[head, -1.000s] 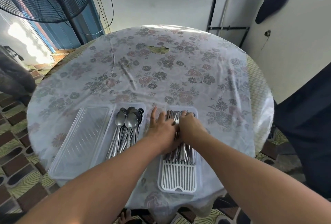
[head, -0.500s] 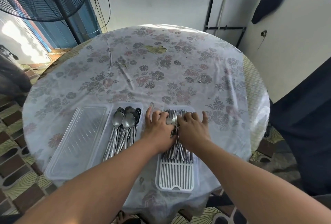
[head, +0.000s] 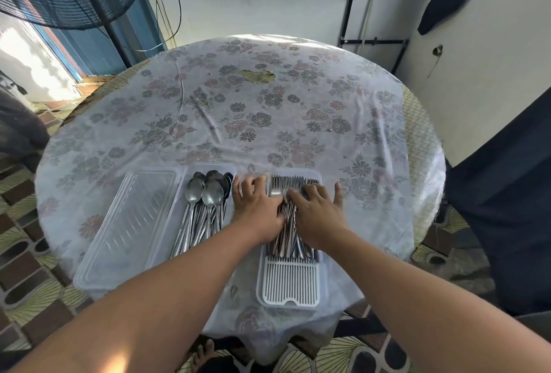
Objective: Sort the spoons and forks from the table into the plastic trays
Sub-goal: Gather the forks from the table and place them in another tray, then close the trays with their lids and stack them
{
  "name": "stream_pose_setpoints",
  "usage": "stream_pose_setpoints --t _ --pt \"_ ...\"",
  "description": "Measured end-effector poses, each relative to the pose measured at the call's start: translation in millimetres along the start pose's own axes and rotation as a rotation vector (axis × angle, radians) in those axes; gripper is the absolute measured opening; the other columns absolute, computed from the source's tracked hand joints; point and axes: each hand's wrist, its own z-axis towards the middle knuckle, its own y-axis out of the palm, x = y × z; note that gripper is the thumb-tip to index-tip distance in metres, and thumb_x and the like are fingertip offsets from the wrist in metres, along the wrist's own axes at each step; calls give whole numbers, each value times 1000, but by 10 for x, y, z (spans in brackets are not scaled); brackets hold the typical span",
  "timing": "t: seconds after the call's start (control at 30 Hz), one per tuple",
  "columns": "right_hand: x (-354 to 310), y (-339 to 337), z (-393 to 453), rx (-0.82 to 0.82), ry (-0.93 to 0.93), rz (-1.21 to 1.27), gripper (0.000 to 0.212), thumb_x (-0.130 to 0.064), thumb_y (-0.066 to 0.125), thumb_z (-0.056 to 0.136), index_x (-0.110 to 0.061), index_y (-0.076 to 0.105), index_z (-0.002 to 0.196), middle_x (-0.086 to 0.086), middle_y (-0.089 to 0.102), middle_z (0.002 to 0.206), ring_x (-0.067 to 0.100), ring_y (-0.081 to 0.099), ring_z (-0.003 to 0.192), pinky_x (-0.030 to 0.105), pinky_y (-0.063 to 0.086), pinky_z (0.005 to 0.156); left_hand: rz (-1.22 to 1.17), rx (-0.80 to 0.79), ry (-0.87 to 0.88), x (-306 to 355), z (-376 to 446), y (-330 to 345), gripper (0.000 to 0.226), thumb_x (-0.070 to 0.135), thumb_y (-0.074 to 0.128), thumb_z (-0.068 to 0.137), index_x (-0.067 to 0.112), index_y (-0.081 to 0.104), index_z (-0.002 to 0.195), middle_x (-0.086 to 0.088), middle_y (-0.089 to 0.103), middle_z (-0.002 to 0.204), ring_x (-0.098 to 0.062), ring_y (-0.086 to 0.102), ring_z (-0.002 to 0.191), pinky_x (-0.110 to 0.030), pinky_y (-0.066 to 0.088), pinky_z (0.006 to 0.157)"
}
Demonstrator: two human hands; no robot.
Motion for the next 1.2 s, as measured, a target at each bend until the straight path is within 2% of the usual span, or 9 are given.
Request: stream_pose_setpoints --t 0.17,0.33,0.5,0.63,0.77,0.93,1.03,1.1,1.2 --pt "-77 -67 11 114 46 130 49 -37 43 102 -29 40 151 6 43 148 33 34 143 59 4 124 -202 129 -41 -54 -46 -47 44 46 52 99 40 50 143 -8 27 152 -32 13 138 -52 7 120" --pt "-317 -145 96 246 55 351 40 -32 53 100 -24 56 139 8 54 133 33 47 125 46 36 109 -366 287 -106 -195 -47 -190 31 43 57 98 32 66 125 -1 53 125 -28 40 117 -43 35 103" --pt "-690 -226 132 235 50 523 41 -31 55 101 -22 57 141 9 55 134 31 46 128 42 37 110 -635 395 -128 -460 -121 -337 14 28 60 98 19 71 101 2 69 95 -22 61 91 -33 46 75" --pt "-1093 -258 197 223 21 587 39 -32 56 101 -21 58 139 7 56 131 28 51 125 42 43 107 -700 399 -200 -822 -258 -421 13 30 60 98 20 68 96 4 70 88 -19 64 81 -35 53 70" --pt "-1635 -260 245 196 19 662 34 -31 53 102 -19 61 133 5 59 126 24 56 116 41 49 99 -710 410 -252 -1277 -452 -486 16 34 59 99 21 67 95 4 70 86 -20 65 79 -37 54 68" --pt "-2322 -146 275 148 26 710 37 -31 58 100 -17 61 134 6 59 125 23 58 114 44 50 101 -707 413 -319 -1887 -711 -509 17 34 61 99 19 67 94 3 71 86 -21 65 80 -35 54 70" --pt "-2669 -70 280 132 30 703 37 -29 59 100 -18 60 136 6 59 127 19 60 111 36 50 98 -682 340 -346 -2260 -837 -434 16 34 60 98 20 67 95 2 71 91 -24 66 87 -37 55 75" --pt "-2846 -14 283 116 32 709 38 -29 60 101 -18 59 137 5 59 127 16 60 111 26 44 92 -600 271 -397 -2507 -916 -358 17 35 58 96 22 66 102 -1 69 102 -28 64 99 -40 55 81" --pt "-3014 56 283 92 51 723 39 -31 59 102 -17 58 139 3 64 124 15 61 107 25 44 89 -408 82 -531 -2781 -1037 -266 32 31 52 98 19 58 127 -13 56 128 -37 48 121 -45 47 96"
